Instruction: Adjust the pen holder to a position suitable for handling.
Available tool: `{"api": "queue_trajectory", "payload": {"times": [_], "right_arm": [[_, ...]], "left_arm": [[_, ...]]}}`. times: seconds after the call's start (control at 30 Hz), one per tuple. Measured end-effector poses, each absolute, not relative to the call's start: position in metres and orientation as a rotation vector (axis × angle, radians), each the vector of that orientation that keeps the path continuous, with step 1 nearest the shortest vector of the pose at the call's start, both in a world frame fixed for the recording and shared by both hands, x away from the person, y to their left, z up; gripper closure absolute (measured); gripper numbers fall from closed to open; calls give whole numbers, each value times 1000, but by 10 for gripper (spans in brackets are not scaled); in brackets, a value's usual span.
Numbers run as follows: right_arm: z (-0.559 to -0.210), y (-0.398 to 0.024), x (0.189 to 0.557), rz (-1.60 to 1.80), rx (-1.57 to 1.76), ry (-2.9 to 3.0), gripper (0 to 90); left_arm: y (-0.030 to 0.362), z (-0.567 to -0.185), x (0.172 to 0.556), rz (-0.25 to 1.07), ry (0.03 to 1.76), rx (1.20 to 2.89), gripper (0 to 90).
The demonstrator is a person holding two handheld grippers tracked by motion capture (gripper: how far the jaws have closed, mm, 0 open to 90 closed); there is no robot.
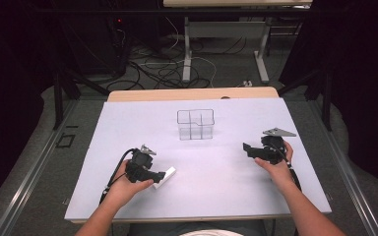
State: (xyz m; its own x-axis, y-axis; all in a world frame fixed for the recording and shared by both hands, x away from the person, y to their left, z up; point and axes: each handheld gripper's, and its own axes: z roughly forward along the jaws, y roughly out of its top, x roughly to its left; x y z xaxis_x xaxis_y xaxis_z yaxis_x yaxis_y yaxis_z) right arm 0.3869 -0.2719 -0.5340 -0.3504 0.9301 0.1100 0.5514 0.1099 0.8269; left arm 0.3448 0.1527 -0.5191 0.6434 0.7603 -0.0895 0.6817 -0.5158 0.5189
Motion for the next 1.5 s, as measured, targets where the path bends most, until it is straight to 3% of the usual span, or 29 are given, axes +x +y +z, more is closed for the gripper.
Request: {"api": "queue_trajectory", "payload": {"times": [1.5], "right_arm": [[-535, -272, 387, 1135, 1447, 1959, 180]], "left_arm": [[145, -528, 339, 40, 1167, 2474, 567]]}}
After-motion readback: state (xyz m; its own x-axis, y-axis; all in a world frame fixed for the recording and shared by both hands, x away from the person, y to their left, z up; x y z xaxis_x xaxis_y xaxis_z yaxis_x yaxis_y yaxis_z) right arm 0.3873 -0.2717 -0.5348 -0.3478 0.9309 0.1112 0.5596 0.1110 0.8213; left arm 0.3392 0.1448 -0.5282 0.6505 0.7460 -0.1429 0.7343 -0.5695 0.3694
